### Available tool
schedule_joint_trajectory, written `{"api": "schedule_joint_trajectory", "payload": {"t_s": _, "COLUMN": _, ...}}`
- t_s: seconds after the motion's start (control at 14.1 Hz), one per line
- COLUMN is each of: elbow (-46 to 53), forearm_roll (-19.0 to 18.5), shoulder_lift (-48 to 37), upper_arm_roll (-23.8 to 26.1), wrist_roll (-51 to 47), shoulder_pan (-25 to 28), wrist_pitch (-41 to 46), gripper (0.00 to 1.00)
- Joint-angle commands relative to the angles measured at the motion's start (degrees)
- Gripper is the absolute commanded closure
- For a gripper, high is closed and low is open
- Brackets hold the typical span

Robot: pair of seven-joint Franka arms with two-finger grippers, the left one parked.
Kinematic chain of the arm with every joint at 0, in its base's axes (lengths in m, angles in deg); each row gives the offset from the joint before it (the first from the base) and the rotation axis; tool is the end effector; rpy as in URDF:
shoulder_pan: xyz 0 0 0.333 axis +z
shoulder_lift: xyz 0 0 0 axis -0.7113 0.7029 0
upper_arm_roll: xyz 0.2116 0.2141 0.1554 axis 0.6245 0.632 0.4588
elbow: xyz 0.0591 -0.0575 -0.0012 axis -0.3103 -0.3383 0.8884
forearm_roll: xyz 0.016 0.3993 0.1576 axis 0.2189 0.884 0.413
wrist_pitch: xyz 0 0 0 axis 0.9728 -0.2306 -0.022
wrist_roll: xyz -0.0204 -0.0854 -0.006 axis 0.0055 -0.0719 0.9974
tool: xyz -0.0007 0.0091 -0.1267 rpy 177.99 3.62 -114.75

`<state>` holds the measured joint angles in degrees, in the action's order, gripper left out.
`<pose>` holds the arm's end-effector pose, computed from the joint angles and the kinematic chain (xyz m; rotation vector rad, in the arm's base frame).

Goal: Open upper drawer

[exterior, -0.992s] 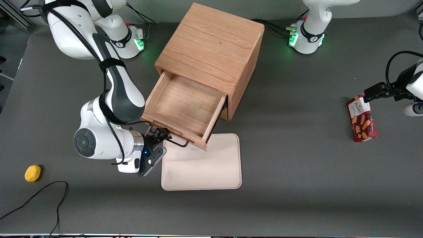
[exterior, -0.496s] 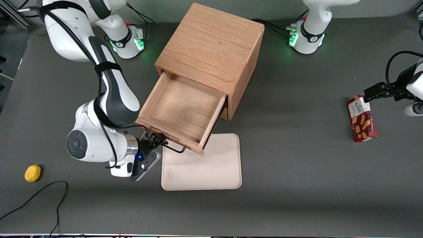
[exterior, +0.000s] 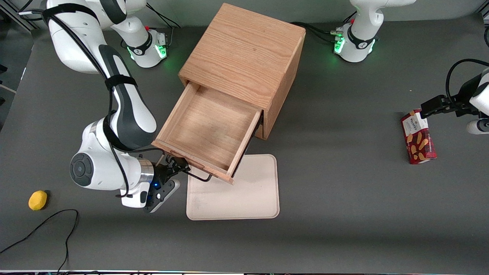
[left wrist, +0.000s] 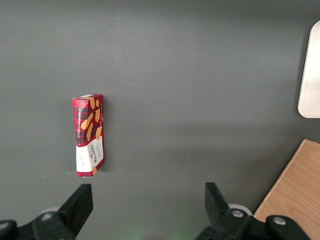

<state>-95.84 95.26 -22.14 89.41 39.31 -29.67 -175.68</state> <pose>0.7535 0.2491 0.3549 -2.6579 -0.9189 0.0126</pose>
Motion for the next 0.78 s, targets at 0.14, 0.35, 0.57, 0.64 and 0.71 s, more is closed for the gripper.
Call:
{"api": "schedule_joint_trajectory", "payload": {"t_s": 0.14, "elbow": 1.63, "forearm_roll": 1.04, "shoulder_lift": 1.02, "upper_arm_roll": 0.14, "wrist_roll": 0.56, "shoulder_pan": -1.26, "wrist_pitch": -0.64, "gripper": 0.0}}
{"api": "schedule_joint_trajectory", "payload": {"t_s": 0.35, "elbow": 1.72, "forearm_roll": 1.13, "shoulder_lift": 1.02, "upper_arm_roll": 0.31, "wrist_roll": 0.47, "shoulder_pan": -2.14, "wrist_pitch": -0.64, "gripper": 0.0}}
{"api": "schedule_joint_trajectory", "payload": {"t_s": 0.57, "elbow": 2.25, "forearm_roll": 1.22, "shoulder_lift": 1.02, "upper_arm_roll": 0.4, "wrist_roll": 0.21, "shoulder_pan": -2.22, "wrist_pitch": -0.64, "gripper": 0.0}}
{"api": "schedule_joint_trajectory", "payload": {"t_s": 0.64, "elbow": 2.25, "forearm_roll": 2.0, "shoulder_lift": 1.02, "upper_arm_roll": 0.4, "wrist_roll": 0.12, "shoulder_pan": -2.22, "wrist_pitch": -0.64, "gripper": 0.0}}
{"api": "schedule_joint_trajectory", "payload": {"t_s": 0.71, "elbow": 2.25, "forearm_roll": 2.79, "shoulder_lift": 0.93, "upper_arm_roll": 0.32, "wrist_roll": 0.04, "shoulder_pan": -2.22, "wrist_pitch": -0.47, "gripper": 0.0}}
